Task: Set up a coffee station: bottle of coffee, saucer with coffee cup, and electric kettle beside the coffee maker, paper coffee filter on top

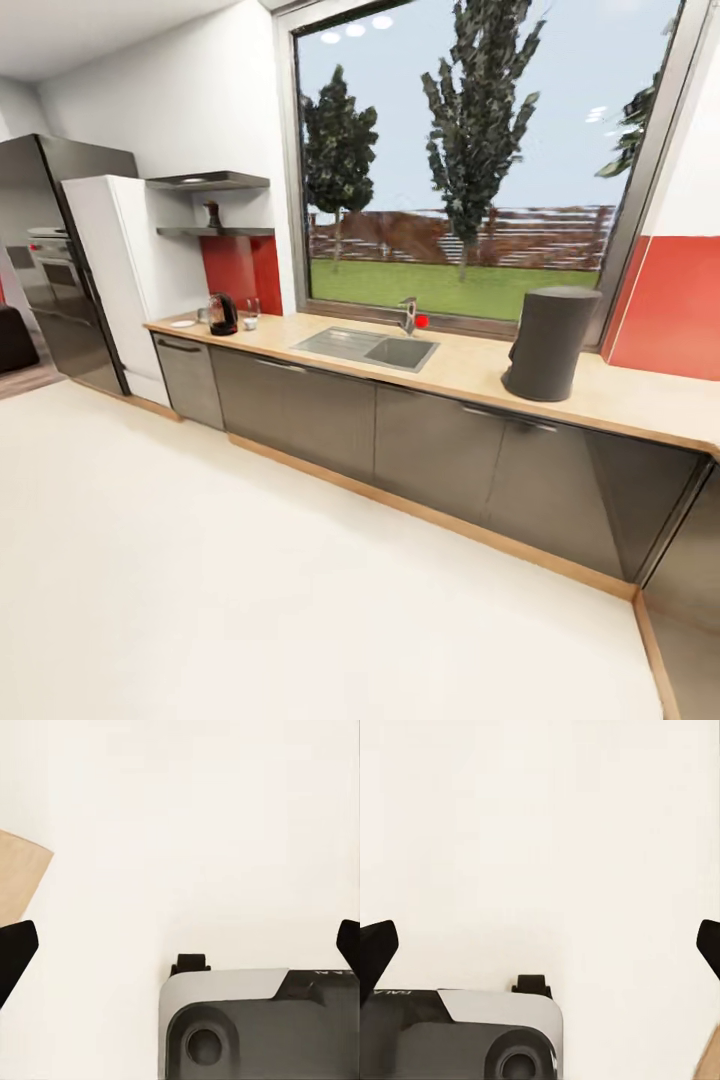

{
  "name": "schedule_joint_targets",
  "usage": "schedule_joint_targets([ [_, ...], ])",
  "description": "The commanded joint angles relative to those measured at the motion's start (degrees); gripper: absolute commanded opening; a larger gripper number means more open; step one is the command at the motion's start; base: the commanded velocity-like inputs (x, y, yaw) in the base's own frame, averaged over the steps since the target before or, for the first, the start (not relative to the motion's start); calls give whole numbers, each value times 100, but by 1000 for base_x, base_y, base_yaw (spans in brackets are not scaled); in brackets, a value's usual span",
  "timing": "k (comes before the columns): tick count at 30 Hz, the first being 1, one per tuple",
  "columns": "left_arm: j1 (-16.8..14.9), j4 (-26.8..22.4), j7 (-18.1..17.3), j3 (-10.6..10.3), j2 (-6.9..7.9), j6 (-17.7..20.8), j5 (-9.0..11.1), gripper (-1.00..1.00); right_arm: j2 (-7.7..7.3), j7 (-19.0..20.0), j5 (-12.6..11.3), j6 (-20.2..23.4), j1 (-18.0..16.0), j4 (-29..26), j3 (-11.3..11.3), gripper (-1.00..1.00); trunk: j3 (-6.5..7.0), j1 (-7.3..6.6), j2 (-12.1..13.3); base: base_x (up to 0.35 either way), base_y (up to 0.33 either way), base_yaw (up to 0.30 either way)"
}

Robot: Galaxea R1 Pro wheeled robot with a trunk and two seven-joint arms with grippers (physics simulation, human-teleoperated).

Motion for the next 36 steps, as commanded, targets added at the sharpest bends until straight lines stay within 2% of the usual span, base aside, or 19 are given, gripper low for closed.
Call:
schedule_joint_targets([
  [1,2,1,1,5,1,-20,1,100,1,-1,10,-18,-3,-1,7,100,9,-22,36,0,0,-272],
  [3,22,3,1,7,15,-22,4,100,3,-1,18,-21,-3,7,10,100,40,-66,117,0,0,-276],
  [8,58,2,9,16,167,-23,15,100,3,12,12,-87,-3,199,13,100,119,-176,317,0,0,-269],
  [13,56,6,15,35,186,-23,23,100,26,6,15,-344,-3,416,24,100,205,-286,518,0,0,-86],
  [15,56,7,12,124,187,-23,23,100,28,5,15,-361,-3,447,22,100,241,-330,598,0,0,-11],
  [18,60,7,10,589,188,-241,14,100,29,4,16,-375,-3,471,21,100,294,-395,718,0,0,-4],
  [19,61,11,7,842,188,-401,8,100,24,4,16,-377,-3,470,19,100,312,-417,758,0,0,0],
  [21,56,88,2,1007,173,-509,6,100,22,4,16,-378,-3,473,19,100,348,-461,839,0,0,3],
  [30,54,269,1,1088,161,-568,31,100,25,4,20,-378,-3,470,24,100,510,-659,1200,0,0,200],
  [36,54,270,1,1091,162,-576,32,100,14,8,26,-378,-3,477,22,100,618,-791,1440,0,0,46],
])
